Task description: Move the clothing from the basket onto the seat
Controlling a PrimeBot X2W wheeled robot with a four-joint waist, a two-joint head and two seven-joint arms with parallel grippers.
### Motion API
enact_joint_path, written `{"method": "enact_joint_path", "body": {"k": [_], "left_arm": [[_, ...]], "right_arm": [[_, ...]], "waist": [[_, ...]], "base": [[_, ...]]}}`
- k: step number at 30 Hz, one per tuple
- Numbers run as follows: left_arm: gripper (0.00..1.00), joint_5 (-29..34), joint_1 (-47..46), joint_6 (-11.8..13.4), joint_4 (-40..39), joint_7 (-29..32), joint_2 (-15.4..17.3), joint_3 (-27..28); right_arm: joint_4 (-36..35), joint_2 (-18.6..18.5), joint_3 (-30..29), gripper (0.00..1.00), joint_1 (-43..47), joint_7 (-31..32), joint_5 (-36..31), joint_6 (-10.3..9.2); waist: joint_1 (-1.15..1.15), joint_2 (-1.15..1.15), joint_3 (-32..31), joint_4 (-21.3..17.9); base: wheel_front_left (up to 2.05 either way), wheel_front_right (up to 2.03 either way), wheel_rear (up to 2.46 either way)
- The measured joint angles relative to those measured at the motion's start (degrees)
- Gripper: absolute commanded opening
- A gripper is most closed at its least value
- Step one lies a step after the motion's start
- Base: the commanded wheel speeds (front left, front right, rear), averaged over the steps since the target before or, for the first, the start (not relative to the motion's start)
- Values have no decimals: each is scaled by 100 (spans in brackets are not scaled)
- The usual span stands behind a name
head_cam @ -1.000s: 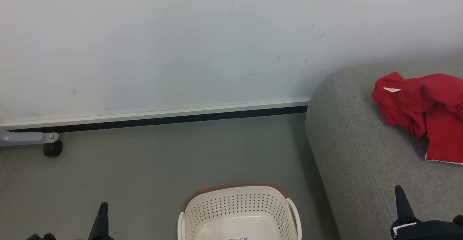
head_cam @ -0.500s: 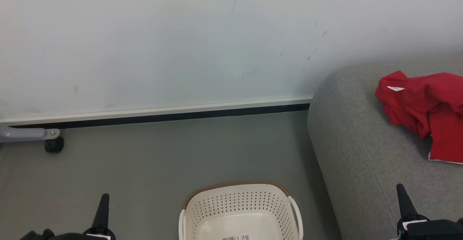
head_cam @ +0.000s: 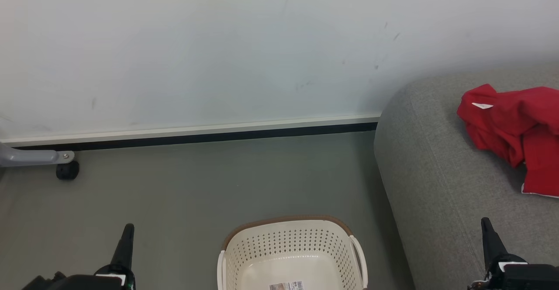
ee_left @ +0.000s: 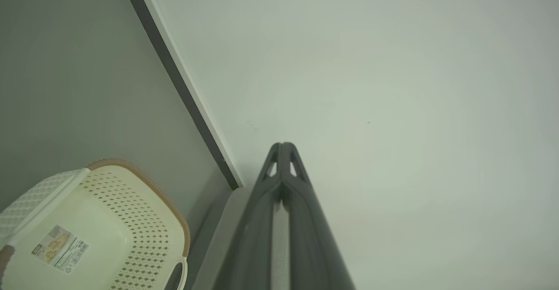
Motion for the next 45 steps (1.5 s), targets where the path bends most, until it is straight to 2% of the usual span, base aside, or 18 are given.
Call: {"method": "enact_joint_path", "body": {"k": [11,45], "left_arm": [[0,-675,-191,-144,78,189,-86,113],[0,-731,-199,-144,81,189,-90,119]], "right_arm": [[108,74,-165,0,-123,190,756,113],[109,78,-168,0,-179,190,761,133]], "waist": [[-1,0,43,33],[0,0,43,33]], "base": [[0,0,0],[0,0,0]]}}
